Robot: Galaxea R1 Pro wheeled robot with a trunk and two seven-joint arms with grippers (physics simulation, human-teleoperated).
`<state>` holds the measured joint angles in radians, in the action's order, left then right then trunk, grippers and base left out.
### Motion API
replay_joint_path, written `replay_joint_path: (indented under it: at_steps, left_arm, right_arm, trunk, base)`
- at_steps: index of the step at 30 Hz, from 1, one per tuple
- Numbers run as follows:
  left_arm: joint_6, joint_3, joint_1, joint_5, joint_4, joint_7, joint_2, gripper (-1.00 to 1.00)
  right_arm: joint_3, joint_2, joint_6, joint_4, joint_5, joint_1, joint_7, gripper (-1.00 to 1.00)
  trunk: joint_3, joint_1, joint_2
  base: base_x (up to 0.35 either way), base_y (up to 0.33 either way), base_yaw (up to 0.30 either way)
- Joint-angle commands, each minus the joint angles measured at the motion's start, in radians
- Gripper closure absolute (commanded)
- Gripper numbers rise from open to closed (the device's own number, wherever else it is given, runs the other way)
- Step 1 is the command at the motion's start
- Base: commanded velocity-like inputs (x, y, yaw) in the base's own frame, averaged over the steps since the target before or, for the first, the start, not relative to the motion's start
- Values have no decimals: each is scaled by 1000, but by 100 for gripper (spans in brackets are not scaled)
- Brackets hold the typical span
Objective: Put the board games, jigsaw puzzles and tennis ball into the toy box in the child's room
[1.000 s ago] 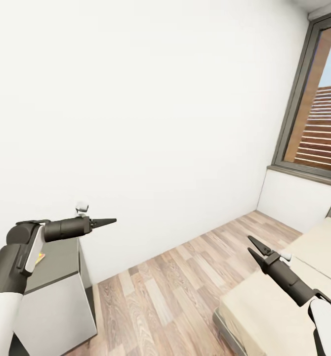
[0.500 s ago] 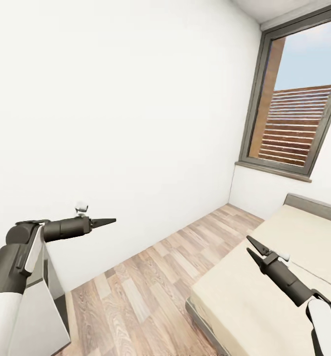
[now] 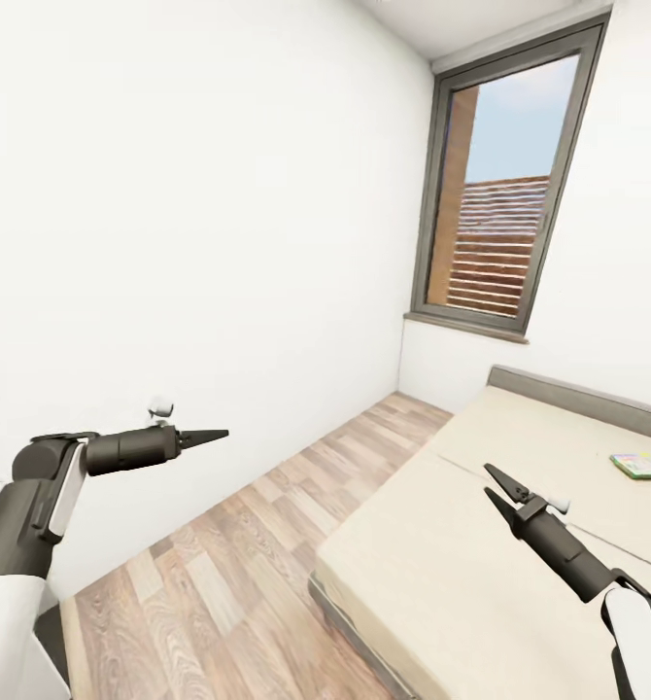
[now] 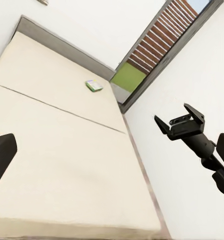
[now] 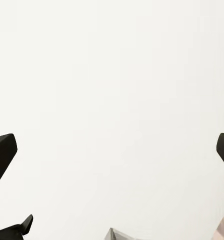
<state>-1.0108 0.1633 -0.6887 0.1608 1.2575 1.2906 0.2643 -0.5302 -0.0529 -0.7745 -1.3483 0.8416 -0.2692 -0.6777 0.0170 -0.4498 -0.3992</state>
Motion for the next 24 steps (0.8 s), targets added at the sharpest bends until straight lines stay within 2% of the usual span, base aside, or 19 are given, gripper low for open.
replay_joint_path:
  at_steps: [1,24]
  left_arm:
    - [-8,0,0,2,0,1,0,-100]
    - [-8,-1,0,0,0,1,-1,-100]
  right_arm:
    - [-1,0,-6,1,3,-1,-2,-100]
    - [-2,1,-6,1,3,-1,-2,-100]
  trunk:
    - [0,0,-1]
    - [0,0,-1]
  base:
    - [-112,-260,-277]
    - [-105,-260,-277]
